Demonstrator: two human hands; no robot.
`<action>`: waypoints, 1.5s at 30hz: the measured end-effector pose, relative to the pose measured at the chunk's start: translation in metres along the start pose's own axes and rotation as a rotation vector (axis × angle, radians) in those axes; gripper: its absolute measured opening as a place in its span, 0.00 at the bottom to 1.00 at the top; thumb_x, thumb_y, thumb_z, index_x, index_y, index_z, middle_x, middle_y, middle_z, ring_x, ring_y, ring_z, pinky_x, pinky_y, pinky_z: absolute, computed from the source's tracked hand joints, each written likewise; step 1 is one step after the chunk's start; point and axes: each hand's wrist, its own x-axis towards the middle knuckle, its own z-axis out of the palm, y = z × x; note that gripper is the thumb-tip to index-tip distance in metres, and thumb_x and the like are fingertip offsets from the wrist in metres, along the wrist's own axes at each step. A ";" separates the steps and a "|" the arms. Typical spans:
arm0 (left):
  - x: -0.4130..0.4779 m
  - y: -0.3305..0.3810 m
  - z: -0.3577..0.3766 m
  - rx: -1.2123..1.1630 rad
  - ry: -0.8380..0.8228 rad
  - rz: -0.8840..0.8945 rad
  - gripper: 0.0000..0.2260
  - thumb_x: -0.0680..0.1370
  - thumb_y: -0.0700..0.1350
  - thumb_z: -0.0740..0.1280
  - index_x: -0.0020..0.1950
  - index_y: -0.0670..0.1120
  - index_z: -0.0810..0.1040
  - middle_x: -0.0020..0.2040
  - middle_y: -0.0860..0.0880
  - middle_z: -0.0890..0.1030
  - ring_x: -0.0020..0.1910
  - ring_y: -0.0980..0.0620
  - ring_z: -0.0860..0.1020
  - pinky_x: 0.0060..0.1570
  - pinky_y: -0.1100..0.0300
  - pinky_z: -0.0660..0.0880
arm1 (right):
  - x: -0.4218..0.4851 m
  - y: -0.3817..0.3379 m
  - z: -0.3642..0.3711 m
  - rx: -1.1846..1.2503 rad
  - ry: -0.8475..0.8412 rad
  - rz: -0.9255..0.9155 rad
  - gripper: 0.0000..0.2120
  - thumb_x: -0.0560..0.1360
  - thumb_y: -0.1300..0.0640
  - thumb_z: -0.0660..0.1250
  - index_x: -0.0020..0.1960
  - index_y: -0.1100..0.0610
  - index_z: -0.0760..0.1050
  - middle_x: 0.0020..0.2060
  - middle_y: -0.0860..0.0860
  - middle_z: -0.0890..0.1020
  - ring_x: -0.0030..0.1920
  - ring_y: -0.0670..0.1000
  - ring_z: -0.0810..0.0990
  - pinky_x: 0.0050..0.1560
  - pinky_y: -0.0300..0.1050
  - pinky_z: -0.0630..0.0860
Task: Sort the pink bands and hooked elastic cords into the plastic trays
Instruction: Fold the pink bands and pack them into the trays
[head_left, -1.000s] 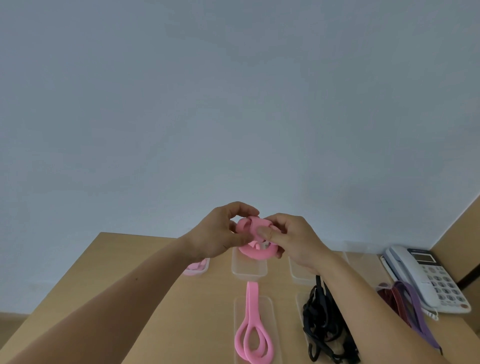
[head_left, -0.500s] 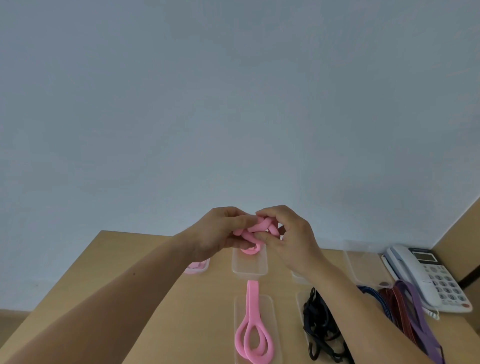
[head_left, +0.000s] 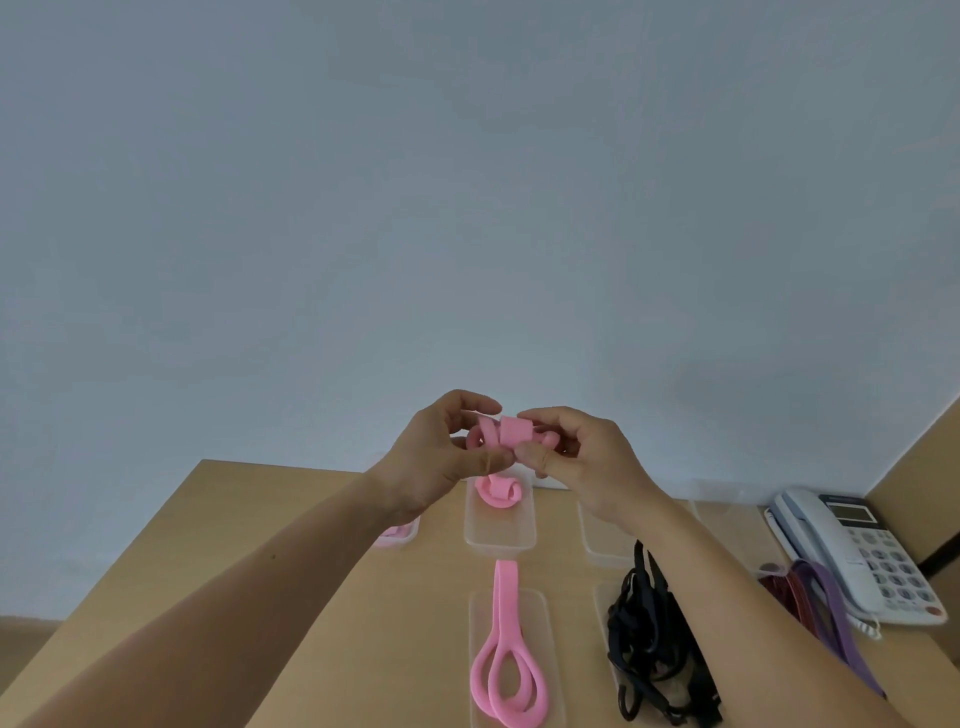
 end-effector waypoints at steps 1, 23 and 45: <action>0.000 -0.002 -0.001 0.019 0.011 0.011 0.20 0.64 0.43 0.79 0.54 0.51 0.79 0.54 0.44 0.80 0.45 0.49 0.81 0.54 0.49 0.79 | 0.000 0.000 0.000 0.015 0.015 0.005 0.13 0.72 0.55 0.76 0.55 0.45 0.81 0.46 0.48 0.84 0.45 0.47 0.83 0.49 0.41 0.81; 0.003 -0.030 -0.008 0.234 0.037 0.228 0.04 0.79 0.44 0.68 0.49 0.48 0.73 0.38 0.51 0.85 0.39 0.54 0.84 0.38 0.63 0.77 | 0.009 0.007 0.014 0.374 0.182 0.212 0.06 0.73 0.55 0.74 0.43 0.58 0.86 0.29 0.54 0.80 0.31 0.53 0.77 0.32 0.42 0.77; 0.005 -0.011 -0.019 0.299 -0.192 0.047 0.15 0.81 0.45 0.66 0.68 0.49 0.77 0.54 0.51 0.84 0.47 0.55 0.81 0.47 0.60 0.80 | 0.007 0.029 0.004 0.362 -0.036 0.170 0.11 0.78 0.65 0.67 0.55 0.55 0.83 0.42 0.56 0.85 0.38 0.52 0.82 0.40 0.42 0.79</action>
